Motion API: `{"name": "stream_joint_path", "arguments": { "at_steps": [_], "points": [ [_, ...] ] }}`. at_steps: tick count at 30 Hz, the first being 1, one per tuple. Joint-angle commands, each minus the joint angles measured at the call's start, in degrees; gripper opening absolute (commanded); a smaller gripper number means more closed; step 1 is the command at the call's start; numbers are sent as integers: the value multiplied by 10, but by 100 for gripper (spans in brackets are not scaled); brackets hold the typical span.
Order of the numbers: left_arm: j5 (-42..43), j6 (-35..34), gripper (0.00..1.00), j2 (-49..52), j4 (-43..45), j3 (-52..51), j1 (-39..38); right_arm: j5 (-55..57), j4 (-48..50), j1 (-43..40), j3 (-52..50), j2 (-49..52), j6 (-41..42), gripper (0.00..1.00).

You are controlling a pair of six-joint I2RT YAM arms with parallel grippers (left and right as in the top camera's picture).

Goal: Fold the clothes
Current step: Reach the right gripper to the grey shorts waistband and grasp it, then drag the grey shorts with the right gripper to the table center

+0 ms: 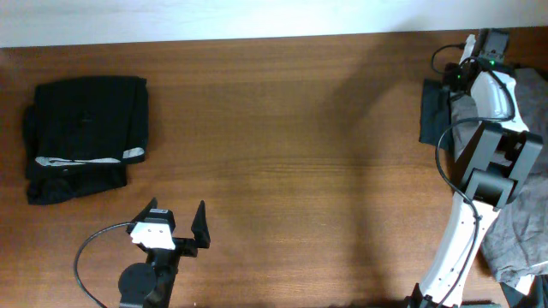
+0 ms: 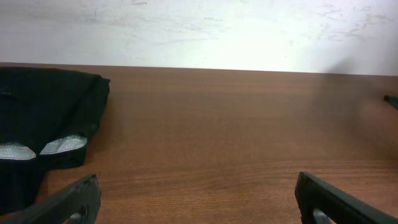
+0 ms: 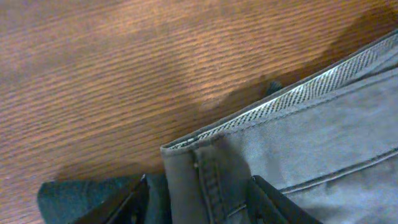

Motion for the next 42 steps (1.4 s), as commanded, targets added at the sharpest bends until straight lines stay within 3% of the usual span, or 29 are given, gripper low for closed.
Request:
{"name": "stream_joint_path", "arguments": {
  "at_steps": [1, 3, 17, 25, 36, 42],
  "points": [
    [7, -5, 99, -4, 3, -6, 2, -3, 3, 2, -4, 7, 3, 49],
    [7, -5, 99, -4, 3, -6, 2, -3, 4, 2, -4, 7, 3, 39],
    [7, -5, 99, -4, 3, -6, 2, 10, 12, 3, 5, -17, 3, 4],
    [7, -5, 100, -4, 3, -6, 2, 10, -12, 3, 5, -67, 5, 4],
    [7, -5, 100, -4, 3, -6, 2, 9, -140, 12, 5, -216, 6, 4],
    [7, -5, 99, -4, 3, -6, 2, 7, -225, 61, 5, -292, 7, 4]
  ]
}}
